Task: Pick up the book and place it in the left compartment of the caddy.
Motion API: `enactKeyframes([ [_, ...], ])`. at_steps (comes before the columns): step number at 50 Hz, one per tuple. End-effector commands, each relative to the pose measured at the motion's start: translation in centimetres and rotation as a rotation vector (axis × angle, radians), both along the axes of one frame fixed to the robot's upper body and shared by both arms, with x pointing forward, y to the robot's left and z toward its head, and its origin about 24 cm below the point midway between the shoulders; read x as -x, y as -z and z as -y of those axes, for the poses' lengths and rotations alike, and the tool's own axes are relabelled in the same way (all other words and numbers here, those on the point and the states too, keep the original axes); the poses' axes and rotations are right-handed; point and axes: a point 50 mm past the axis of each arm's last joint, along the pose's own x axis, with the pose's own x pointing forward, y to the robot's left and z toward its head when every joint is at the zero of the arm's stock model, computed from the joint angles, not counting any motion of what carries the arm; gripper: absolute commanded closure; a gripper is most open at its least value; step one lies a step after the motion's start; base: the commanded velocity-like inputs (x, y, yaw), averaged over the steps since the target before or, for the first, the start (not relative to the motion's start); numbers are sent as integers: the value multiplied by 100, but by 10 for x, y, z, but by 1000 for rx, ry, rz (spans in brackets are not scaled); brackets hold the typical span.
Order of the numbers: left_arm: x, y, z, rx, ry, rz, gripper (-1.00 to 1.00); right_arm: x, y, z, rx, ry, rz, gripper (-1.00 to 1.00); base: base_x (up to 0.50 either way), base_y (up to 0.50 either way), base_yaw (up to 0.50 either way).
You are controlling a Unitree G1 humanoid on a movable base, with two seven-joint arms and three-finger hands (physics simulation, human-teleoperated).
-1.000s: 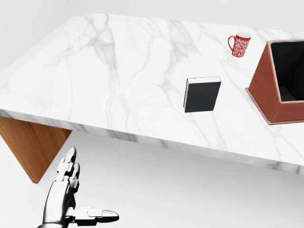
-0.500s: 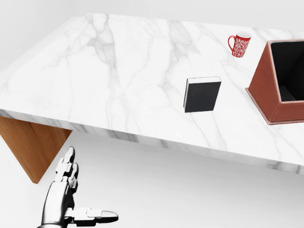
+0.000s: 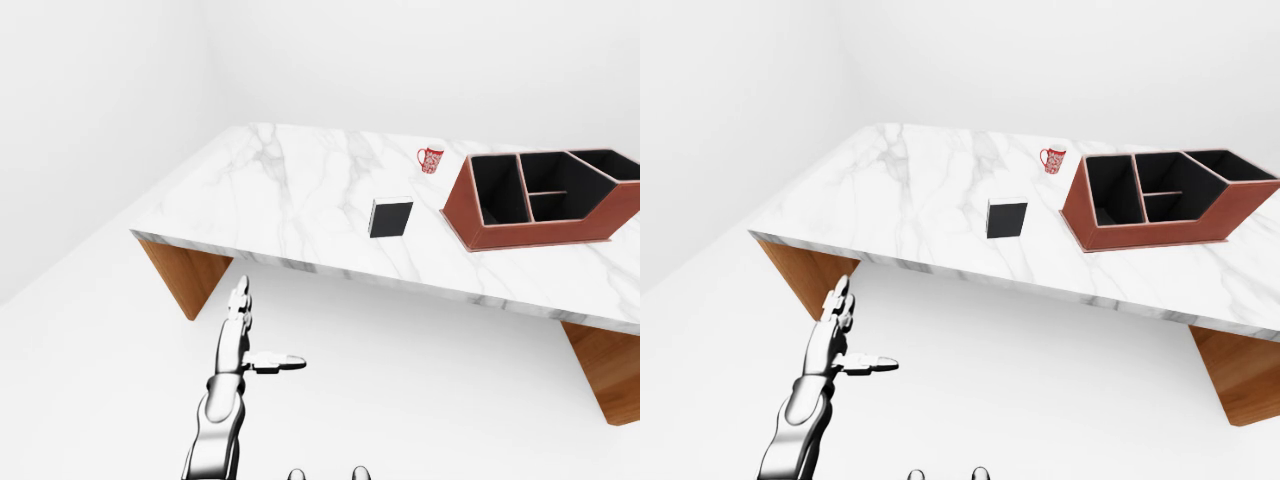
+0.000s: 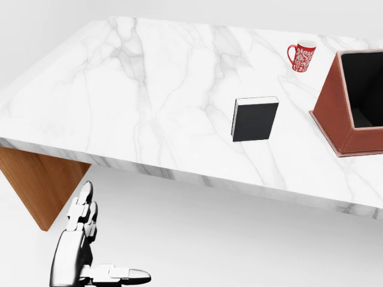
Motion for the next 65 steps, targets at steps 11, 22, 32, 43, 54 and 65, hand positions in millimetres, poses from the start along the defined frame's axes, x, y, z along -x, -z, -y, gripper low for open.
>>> enactKeyframes([
  [11, 15, -53, -1, 71, 23, 221, -100, -1, 1, 0, 1, -10, -2, -100, 0, 0, 0],
  [22, 18, -60, -1, 70, 28, 251, -100, -1, 0, 0, 2, -23, 5, -100, 0, 0, 0],
  [32, 20, -64, 0, 65, 34, 268, -100, 1, -2, 0, 10, -16, 9, -100, 0, 0, 0],
  [43, 17, -57, -2, 61, 28, 239, -100, 0, -2, 1, 4, -12, 10, -100, 0, 0, 0],
  [54, 15, -58, -5, 77, 25, 245, -100, -1, -1, 2, -3, -2, 8, -100, 1, -4, 0],
  [65, 16, -67, -8, 110, 21, 287, -100, -2, 1, 4, -13, 8, 1, -100, 9, -34, 0],
])
